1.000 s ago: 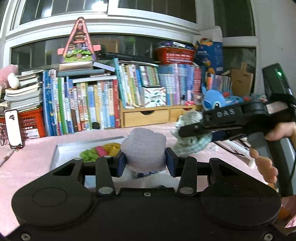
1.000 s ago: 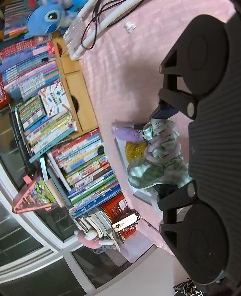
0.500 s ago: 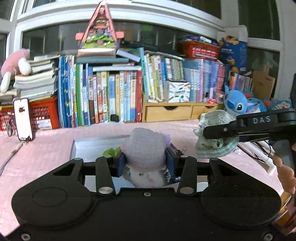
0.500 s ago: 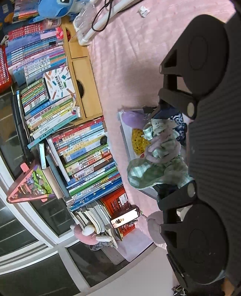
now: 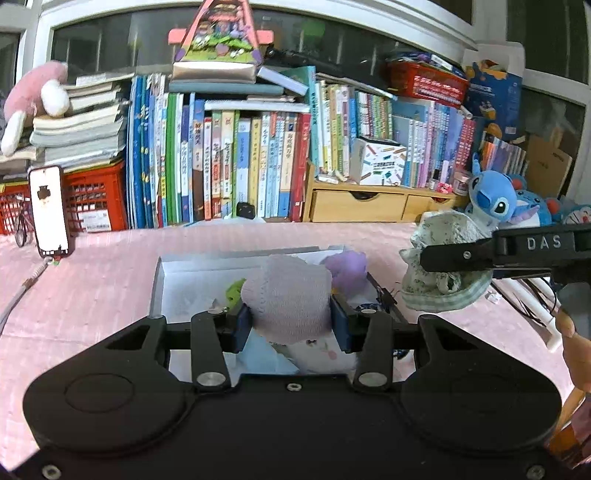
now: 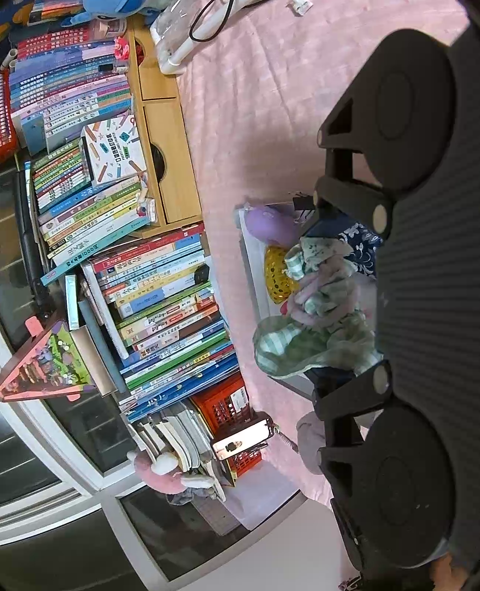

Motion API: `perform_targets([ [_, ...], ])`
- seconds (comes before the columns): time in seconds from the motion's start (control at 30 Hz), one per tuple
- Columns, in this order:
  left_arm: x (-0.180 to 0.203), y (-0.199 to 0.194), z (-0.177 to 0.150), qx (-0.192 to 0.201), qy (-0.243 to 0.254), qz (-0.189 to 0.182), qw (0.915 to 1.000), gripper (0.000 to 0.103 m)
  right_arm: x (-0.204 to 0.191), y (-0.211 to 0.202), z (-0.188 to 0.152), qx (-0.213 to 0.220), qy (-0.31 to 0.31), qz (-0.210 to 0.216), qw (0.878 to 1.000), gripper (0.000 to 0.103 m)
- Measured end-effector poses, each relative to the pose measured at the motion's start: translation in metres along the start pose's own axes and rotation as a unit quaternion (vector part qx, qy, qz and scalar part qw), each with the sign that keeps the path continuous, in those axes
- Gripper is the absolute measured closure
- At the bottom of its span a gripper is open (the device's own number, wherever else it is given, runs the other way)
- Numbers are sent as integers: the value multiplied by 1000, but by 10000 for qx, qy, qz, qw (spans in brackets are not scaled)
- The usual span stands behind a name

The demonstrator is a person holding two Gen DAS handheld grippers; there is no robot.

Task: Organize soft objects
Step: 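Carry the knit cap with the left tool while the right tool carries the checked cloth over the tray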

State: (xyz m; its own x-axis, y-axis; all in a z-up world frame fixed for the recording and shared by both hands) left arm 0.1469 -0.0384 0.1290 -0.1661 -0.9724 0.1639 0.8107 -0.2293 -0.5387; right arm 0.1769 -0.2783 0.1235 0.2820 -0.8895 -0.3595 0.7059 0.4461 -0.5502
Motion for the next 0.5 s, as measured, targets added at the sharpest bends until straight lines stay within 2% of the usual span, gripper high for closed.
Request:
perform_targets([
  [0.27, -29, 32, 22, -449, -353, 75, 9983, 61, -7, 23, 10, -208, -177, -151, 9995, 35],
  [0.5, -54, 71, 50, -1014, -514, 49, 9935, 61, -8, 57, 18, -566, -307, -379, 9972, 34],
])
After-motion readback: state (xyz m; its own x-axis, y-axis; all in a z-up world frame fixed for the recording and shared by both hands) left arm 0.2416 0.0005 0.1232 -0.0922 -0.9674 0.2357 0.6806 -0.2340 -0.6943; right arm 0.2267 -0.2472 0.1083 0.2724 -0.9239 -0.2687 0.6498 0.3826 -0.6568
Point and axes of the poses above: each gripper's, at about its wrist camera, not at the fingertips, and y roughly the way its jaws point, x to its right, z to its top, the point moved 1 cm from there along y, roughly the way its jaws point, and after that the axes turned 3 degrees about -y, right-handed, at the moved point
